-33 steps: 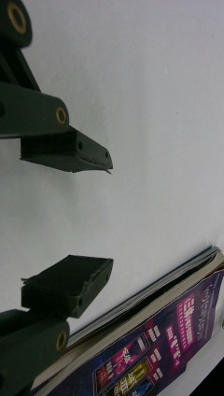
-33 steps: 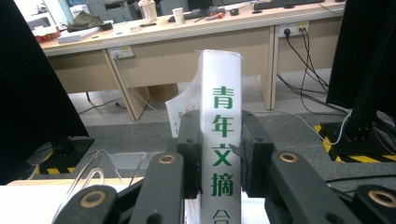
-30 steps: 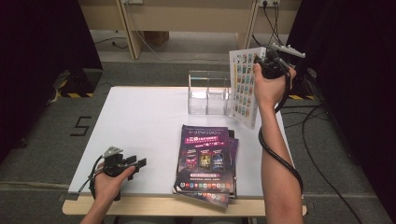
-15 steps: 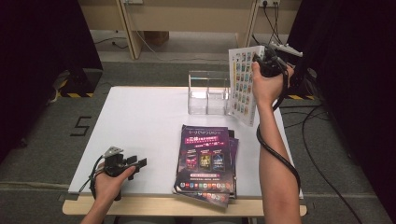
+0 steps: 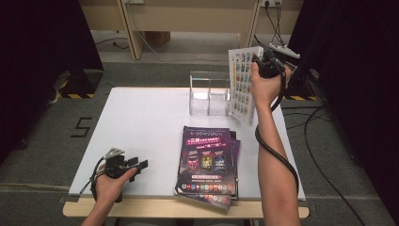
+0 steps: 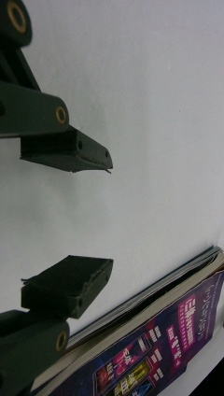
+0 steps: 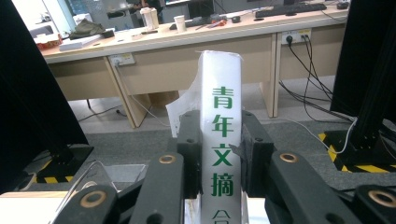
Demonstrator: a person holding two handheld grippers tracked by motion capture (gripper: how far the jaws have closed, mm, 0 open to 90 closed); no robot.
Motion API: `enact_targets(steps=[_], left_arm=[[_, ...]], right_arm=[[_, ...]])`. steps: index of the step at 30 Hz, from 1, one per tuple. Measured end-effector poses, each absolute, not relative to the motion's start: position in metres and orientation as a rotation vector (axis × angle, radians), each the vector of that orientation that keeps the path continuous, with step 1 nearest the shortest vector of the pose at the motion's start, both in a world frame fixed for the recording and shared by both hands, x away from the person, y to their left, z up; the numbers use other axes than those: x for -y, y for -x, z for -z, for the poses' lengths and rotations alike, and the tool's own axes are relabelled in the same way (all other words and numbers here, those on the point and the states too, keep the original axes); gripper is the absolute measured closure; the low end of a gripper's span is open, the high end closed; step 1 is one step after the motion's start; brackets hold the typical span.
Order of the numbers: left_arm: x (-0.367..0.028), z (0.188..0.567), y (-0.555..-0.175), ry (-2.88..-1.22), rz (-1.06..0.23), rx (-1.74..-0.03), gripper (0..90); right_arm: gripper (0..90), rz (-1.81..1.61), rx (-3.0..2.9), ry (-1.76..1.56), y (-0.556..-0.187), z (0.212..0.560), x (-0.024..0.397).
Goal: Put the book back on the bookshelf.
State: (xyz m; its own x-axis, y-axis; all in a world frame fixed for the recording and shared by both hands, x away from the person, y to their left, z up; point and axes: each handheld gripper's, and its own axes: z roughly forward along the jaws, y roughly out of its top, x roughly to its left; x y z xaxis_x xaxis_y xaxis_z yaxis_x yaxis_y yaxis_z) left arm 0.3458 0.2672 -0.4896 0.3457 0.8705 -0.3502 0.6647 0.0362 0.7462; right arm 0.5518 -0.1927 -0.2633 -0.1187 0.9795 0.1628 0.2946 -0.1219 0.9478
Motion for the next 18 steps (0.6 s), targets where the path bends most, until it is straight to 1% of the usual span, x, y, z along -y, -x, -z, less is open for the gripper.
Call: enact_targets(steps=[18], left_arm=[[-0.268,0.492,-0.346,-1.688,-0.278,-1.390,44.9]], right_arm=[[73.8,-1.329,-1.448,-1.446,-0.566,0.278,0.187]])
